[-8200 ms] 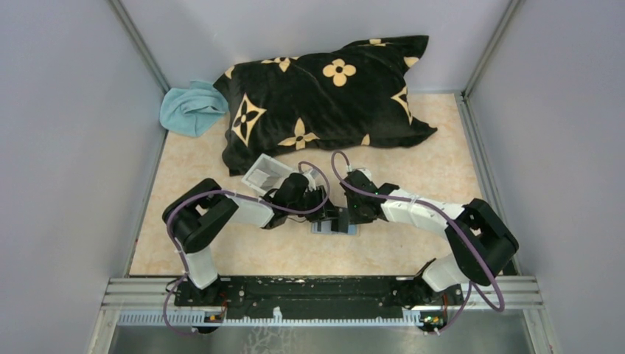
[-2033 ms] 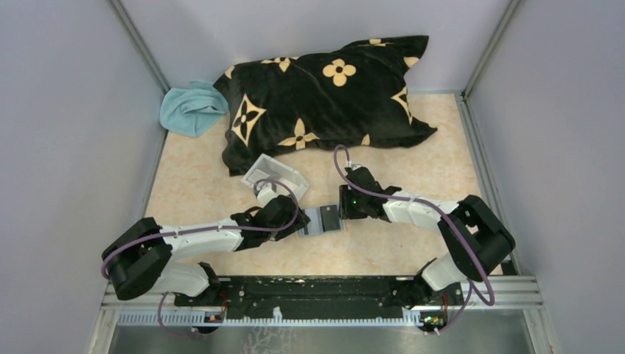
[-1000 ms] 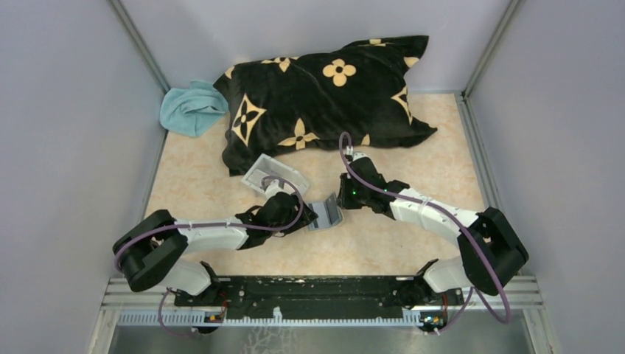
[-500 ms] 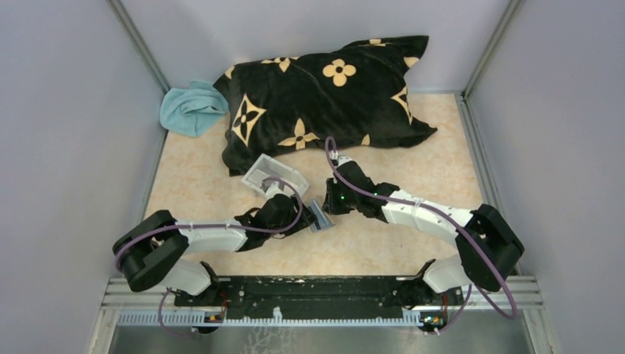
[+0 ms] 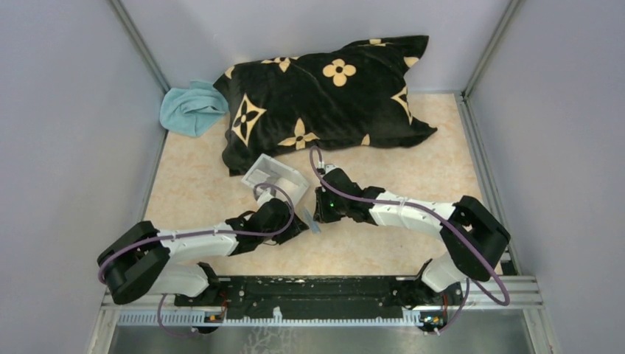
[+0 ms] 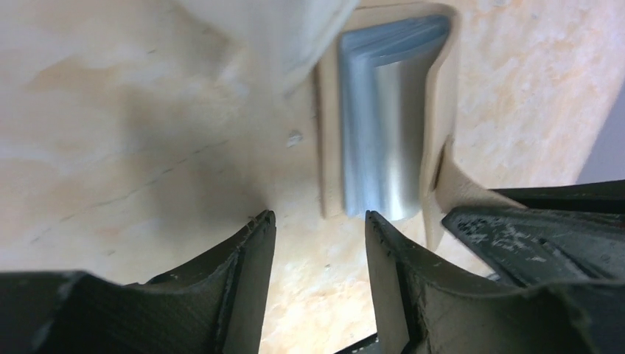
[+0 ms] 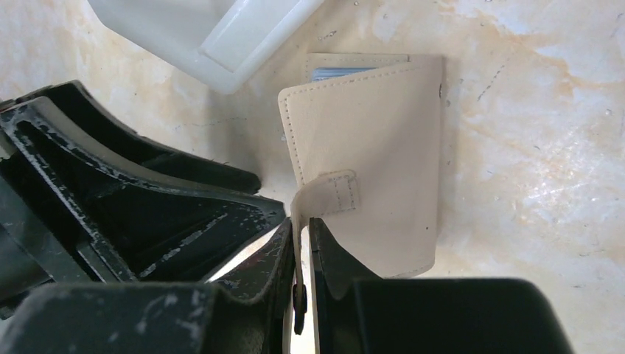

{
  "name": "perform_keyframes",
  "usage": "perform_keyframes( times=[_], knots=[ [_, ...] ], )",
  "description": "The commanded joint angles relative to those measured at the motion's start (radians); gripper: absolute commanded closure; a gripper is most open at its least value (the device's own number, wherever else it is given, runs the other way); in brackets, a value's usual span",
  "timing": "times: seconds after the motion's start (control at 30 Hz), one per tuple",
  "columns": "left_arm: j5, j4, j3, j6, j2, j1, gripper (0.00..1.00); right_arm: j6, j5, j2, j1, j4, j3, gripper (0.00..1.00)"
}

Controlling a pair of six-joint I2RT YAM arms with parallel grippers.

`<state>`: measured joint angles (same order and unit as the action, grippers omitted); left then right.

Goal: Put the credit cards into the card holder
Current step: Close the card holder at the center of the board.

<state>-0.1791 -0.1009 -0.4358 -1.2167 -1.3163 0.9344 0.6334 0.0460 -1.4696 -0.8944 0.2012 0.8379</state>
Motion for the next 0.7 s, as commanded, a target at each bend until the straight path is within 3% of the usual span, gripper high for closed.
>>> perform_keyframes(
  times=[0.0, 0.2, 0.47, 0.67],
  knots=[
    [-0.081, 0.332, 0.021, -0.046, 0.059, 0.007, 0.46, 0.010, -0.004, -0.029, -0.019, -0.042, 0.048, 0.88],
    [-0.159, 0.402, 0.015, -0.065, 0.147, 0.008, 0.48, 0.008, 0.010, -0.067, -0.035, -0.051, 0.064, 0.84],
    [-0.204, 0.433, -0.078, -0.001, 0.101, 0.009, 0.47, -0.007, 0.037, -0.110, -0.062, -0.035, 0.104, 0.61],
    [-0.212, 0.452, -0.126, 0.002, 0.058, 0.007, 0.46, -0.022, 0.044, -0.094, -0.070, -0.006, 0.134, 0.55]
  ],
)
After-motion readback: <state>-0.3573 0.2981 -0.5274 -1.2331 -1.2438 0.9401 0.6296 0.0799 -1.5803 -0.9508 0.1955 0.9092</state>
